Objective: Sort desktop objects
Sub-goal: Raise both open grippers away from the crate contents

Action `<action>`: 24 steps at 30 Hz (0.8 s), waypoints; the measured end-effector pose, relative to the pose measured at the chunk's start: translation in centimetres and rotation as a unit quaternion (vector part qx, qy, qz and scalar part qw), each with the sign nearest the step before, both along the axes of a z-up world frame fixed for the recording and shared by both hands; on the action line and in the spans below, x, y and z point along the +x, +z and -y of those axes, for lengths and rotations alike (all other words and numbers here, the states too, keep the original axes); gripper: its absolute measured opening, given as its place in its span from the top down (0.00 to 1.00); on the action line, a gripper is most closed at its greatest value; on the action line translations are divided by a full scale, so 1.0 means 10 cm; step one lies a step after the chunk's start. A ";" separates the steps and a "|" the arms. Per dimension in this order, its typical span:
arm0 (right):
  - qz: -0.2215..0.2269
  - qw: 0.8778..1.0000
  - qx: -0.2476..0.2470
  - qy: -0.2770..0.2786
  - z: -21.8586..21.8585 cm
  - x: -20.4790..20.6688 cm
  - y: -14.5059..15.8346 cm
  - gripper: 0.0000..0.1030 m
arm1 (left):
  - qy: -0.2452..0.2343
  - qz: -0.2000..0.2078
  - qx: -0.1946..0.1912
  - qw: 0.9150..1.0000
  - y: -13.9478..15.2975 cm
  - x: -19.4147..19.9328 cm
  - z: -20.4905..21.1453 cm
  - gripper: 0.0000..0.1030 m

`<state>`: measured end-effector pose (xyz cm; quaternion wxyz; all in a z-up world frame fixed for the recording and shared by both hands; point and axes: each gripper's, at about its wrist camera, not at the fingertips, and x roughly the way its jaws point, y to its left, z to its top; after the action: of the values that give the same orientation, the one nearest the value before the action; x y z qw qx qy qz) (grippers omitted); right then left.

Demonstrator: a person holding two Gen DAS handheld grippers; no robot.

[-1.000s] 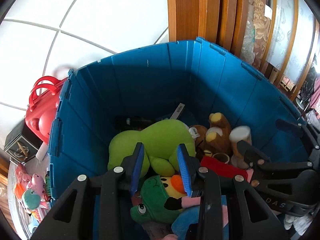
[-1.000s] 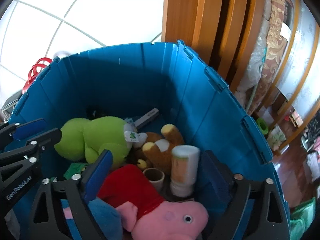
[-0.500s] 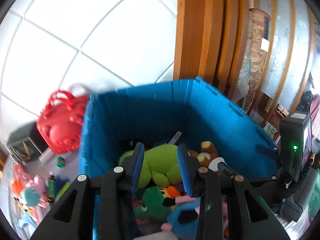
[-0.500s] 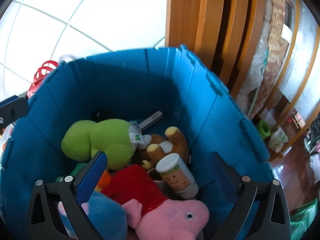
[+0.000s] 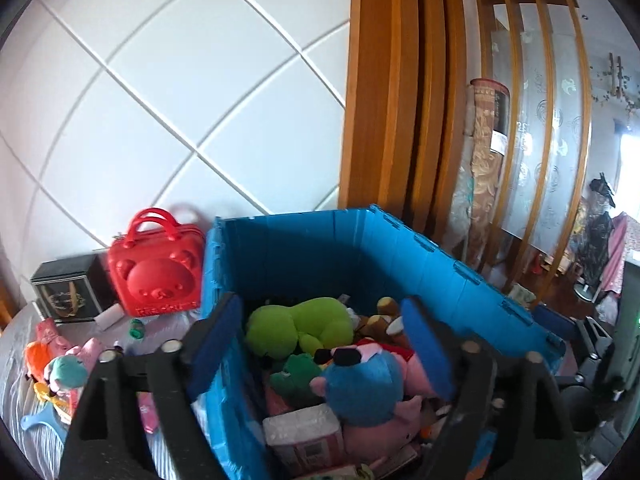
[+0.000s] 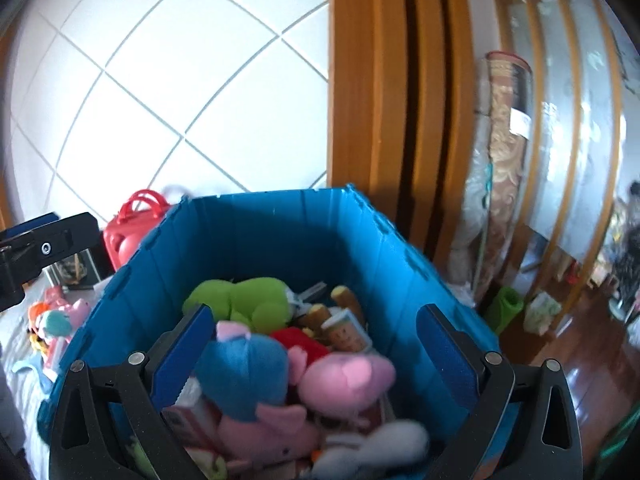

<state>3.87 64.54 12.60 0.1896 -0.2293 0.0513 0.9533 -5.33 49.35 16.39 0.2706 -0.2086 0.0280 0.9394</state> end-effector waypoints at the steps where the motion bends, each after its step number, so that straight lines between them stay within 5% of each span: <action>1: -0.003 1.000 -0.002 -0.006 0.03 0.05 -0.02 0.00 | 0.002 -0.003 -0.002 1.000 -0.03 0.04 0.02 0.13; 10: -0.003 0.999 0.028 -0.031 0.23 0.20 -0.06 0.00 | 0.004 0.017 -0.017 1.000 -0.27 0.10 0.10 0.13; 24: 0.014 1.000 0.005 -0.026 0.13 0.10 -0.21 0.00 | 0.017 0.045 -0.035 0.998 -0.42 0.05 0.09 0.13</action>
<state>4.86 63.20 10.51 0.2167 -0.2401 0.0496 0.9449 -4.87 48.45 12.15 0.2486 -0.2606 0.0449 0.9318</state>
